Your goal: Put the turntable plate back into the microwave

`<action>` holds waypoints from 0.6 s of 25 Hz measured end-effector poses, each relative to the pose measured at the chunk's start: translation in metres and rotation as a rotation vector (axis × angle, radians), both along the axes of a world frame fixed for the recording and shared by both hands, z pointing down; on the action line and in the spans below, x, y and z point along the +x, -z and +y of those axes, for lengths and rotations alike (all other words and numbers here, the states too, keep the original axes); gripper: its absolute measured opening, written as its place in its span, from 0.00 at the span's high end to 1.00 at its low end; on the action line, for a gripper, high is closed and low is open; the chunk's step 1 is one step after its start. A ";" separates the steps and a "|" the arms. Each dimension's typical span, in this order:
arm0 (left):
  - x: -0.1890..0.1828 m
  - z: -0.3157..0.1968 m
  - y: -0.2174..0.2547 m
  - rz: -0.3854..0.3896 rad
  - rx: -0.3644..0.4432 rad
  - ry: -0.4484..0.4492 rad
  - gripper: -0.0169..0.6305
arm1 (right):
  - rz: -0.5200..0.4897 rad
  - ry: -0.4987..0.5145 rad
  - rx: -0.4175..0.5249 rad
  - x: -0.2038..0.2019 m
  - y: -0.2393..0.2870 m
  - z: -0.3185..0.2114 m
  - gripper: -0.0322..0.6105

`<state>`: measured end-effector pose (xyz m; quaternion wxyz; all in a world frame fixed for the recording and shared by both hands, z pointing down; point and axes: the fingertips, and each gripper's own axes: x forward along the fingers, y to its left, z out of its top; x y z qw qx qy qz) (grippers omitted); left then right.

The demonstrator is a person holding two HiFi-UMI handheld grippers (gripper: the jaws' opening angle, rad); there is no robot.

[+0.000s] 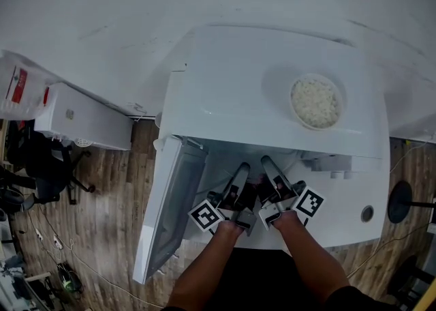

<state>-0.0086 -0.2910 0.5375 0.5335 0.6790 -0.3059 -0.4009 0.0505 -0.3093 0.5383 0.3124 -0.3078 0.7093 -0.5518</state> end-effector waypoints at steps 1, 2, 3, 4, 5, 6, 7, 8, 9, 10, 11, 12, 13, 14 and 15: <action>0.001 -0.001 0.001 0.013 0.004 0.001 0.87 | 0.017 0.009 0.004 0.001 -0.001 0.000 0.86; 0.002 -0.003 0.002 0.020 0.006 -0.003 0.87 | 0.030 0.014 0.008 0.002 -0.001 0.000 0.85; 0.004 -0.004 0.003 0.029 0.008 -0.008 0.87 | 0.039 0.015 0.013 0.004 0.000 0.000 0.85; 0.005 -0.006 0.003 0.040 0.009 -0.013 0.87 | 0.046 0.014 0.017 0.006 0.001 0.000 0.85; 0.007 -0.007 0.004 0.052 0.011 -0.016 0.87 | 0.054 0.013 0.019 0.008 0.001 0.000 0.85; 0.008 -0.009 0.005 0.061 0.013 -0.016 0.87 | 0.061 0.012 0.019 0.009 0.002 0.001 0.85; 0.008 -0.012 0.005 0.069 0.014 -0.012 0.87 | 0.066 0.013 0.019 0.010 0.003 0.002 0.85; 0.008 -0.014 0.005 0.077 0.013 -0.007 0.87 | 0.070 0.016 0.018 0.010 0.003 0.005 0.85; 0.008 -0.017 0.005 0.085 0.010 -0.001 0.87 | 0.073 0.018 0.020 0.011 0.004 0.008 0.84; 0.008 -0.020 0.005 0.094 0.007 0.002 0.87 | 0.074 0.014 0.023 0.012 0.004 0.010 0.83; 0.009 -0.022 0.005 0.101 0.003 0.003 0.87 | 0.073 0.006 0.027 0.014 0.005 0.011 0.82; 0.010 -0.024 0.004 0.107 0.000 0.003 0.87 | 0.068 -0.006 0.028 0.015 0.006 0.010 0.82; 0.010 -0.025 0.003 0.107 -0.004 0.004 0.87 | 0.060 -0.019 0.022 0.016 0.006 0.009 0.82; 0.011 -0.027 0.002 0.100 -0.006 0.006 0.87 | 0.048 -0.030 0.008 0.017 0.004 0.007 0.83; 0.011 -0.028 0.001 0.089 -0.007 0.005 0.87 | 0.037 -0.038 -0.011 0.017 0.001 0.006 0.83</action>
